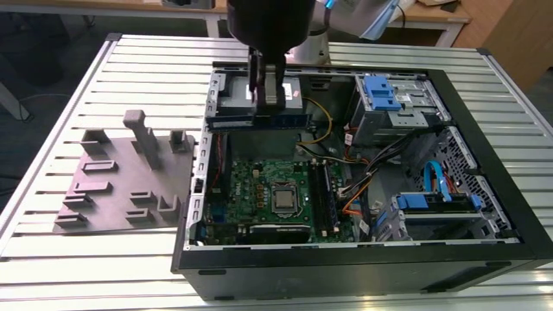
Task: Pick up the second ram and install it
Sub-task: 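Pick up the second ram and move it above second insertion slot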
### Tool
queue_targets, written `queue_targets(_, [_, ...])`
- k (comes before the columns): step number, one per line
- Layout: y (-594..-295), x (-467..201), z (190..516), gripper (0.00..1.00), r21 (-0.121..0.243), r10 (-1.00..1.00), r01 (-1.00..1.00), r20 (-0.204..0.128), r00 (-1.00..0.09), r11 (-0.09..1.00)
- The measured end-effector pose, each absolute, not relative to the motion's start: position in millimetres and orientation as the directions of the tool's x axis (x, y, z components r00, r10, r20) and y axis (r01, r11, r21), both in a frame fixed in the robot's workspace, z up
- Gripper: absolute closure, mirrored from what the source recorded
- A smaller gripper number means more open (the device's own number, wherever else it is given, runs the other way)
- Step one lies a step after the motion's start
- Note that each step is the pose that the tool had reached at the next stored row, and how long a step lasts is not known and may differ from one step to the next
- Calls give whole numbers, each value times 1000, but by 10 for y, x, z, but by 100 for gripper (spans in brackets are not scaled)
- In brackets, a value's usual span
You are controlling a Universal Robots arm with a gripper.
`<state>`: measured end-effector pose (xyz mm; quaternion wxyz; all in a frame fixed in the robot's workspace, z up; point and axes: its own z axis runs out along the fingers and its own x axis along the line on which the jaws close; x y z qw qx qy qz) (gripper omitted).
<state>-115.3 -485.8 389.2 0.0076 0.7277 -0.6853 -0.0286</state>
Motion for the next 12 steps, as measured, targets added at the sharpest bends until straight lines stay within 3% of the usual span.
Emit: queue_targets(12, [-4859,-900,3859,86,52,-998,-997,-31,59,-61])
